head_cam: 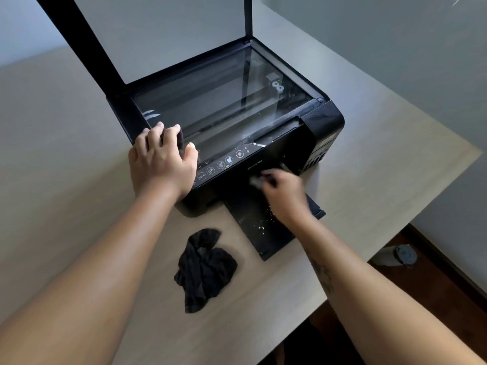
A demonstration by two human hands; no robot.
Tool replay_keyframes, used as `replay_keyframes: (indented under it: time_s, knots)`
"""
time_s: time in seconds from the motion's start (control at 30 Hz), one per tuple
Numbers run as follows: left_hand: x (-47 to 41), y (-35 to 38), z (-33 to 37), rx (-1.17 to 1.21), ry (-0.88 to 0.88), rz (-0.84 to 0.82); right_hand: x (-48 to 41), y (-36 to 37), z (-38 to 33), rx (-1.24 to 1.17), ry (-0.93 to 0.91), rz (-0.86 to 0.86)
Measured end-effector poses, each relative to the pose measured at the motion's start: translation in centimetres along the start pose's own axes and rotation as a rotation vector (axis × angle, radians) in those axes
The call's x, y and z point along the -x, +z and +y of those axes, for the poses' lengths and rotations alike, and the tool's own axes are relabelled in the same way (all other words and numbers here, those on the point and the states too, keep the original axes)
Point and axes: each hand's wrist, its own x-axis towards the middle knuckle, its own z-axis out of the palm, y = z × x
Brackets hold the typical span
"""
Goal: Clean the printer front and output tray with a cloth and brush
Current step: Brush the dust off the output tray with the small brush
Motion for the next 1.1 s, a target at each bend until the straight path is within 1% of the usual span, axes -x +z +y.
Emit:
replay_keyframes:
  time_s: [0.03, 0.07, 0.1, 0.13, 0.17, 0.2, 0.23, 0.27, 0.3, 0.33, 0.4, 0.43, 0.47, 0.5, 0.53, 0.57, 0.6, 0.63, 0.67, 0.7, 0.73, 0.77, 0.8, 0.83, 0.9, 0.93, 0.97, 1.0, 1.03, 1.07, 1.1]
  knots:
    - [0.0, 0.0, 0.0, -0.001, -0.001, 0.002, -0.2, -0.7, 0.9, 0.080, 0.072, 0.146]
    - [0.0, 0.0, 0.0, -0.001, 0.000, 0.004, 0.0, -0.9, 1.2, 0.186, 0.043, 0.157]
    - [0.0, 0.0, 0.0, 0.001, 0.002, 0.003, 0.3, -0.5, 0.8, 0.253, -0.044, 0.035]
    - [0.0, -0.1, 0.0, 0.002, 0.003, 0.003, 0.9, 0.3, 0.3, 0.232, -0.161, -0.159]
    - [0.0, -0.1, 0.0, 0.001, 0.002, 0.003, 1.5, 0.7, -0.3, 0.189, -0.199, -0.333]
    - [0.0, -0.1, 0.1, 0.000, 0.002, 0.001, 1.3, 0.4, -0.7, 0.136, -0.175, -0.358]
    - [0.0, -0.1, 0.1, 0.000, 0.001, -0.001, 0.4, -0.1, -0.5, 0.073, -0.106, -0.254]
    - [0.0, -0.1, 0.1, 0.002, 0.000, -0.003, -0.1, -0.9, 0.1, 0.079, -0.031, -0.068]
    - [0.0, -0.1, 0.1, 0.002, -0.002, -0.001, -0.4, -1.4, 0.8, 0.128, 0.035, 0.060]
    - [0.0, -0.2, 0.1, 0.000, -0.001, 0.002, -0.2, -1.8, 0.8, 0.159, 0.014, 0.052]
    - [0.0, -0.2, 0.1, 0.000, 0.004, -0.001, 1.3, -1.5, 0.3, 0.166, -0.163, -0.238]
    - [-0.1, -0.1, 0.1, 0.002, 0.004, -0.003, 1.8, -1.5, 0.2, 0.158, -0.181, -0.302]
    - [-0.1, -0.1, 0.1, 0.002, 0.005, -0.004, 1.4, -2.0, 0.5, 0.132, -0.117, -0.241]
    - [-0.1, -0.1, 0.1, 0.001, 0.006, -0.003, 1.0, -2.7, 1.0, 0.118, -0.041, -0.071]
    - [-0.1, -0.1, 0.1, 0.001, 0.005, -0.001, 0.8, -3.2, 1.5, 0.157, 0.043, 0.067]
    - [0.0, 0.0, 0.0, 0.000, 0.005, 0.000, 0.9, -3.4, 1.7, 0.235, 0.043, 0.080]
    - [-0.1, 0.0, 0.0, -0.001, 0.006, 0.001, 1.6, -3.1, 1.4, 0.295, -0.052, -0.049]
    - [-0.1, 0.0, 0.0, -0.003, 0.008, -0.001, 2.5, -2.5, 1.0, 0.295, -0.180, -0.243]
    - [-0.1, 0.0, 0.0, -0.004, 0.007, -0.004, 3.4, -2.1, 0.7, 0.256, -0.242, -0.370]
    - [-0.1, 0.0, 0.0, -0.004, 0.005, -0.007, 3.3, -2.4, 0.7, 0.213, -0.222, -0.348]
    - [-0.1, 0.0, 0.0, -0.004, 0.003, -0.009, 2.6, -2.9, 1.2, 0.183, -0.127, -0.206]
    - [-0.1, 0.0, 0.0, -0.005, 0.000, -0.010, 2.2, -3.6, 1.8, 0.175, -0.016, -0.007]
    - [-0.1, 0.0, 0.0, -0.007, -0.001, -0.010, 2.0, -3.9, 2.2, 0.207, 0.059, 0.088]
    - [-0.1, 0.0, -0.1, -0.009, -0.001, -0.010, 2.3, -3.9, 2.1, 0.243, 0.021, 0.031]
    - [-0.2, 0.1, 0.0, -0.004, 0.005, -0.008, 3.7, -3.0, 1.5, 0.224, -0.165, -0.272]
    - [-0.2, 0.0, 0.0, 0.000, 0.006, -0.007, 4.0, -2.9, 1.4, 0.181, -0.168, -0.292]
    - [-0.2, 0.0, 0.0, 0.002, 0.006, -0.005, 3.6, -3.5, 1.7, 0.163, -0.098, -0.179]
    - [-0.2, 0.0, 0.0, 0.001, 0.003, -0.004, 3.3, -4.0, 2.3, 0.158, -0.014, -0.011]
    - [-0.1, 0.0, 0.0, -0.001, 0.001, -0.003, 3.3, -4.5, 2.9, 0.182, 0.035, 0.079]
    - [-0.1, 0.0, -0.1, -0.002, 0.002, -0.002, 3.5, -4.5, 3.2, 0.219, -0.012, 0.023]
    - [-0.1, 0.0, 0.0, -0.001, 0.004, -0.001, 4.3, -4.4, 3.2, 0.240, -0.114, -0.134]
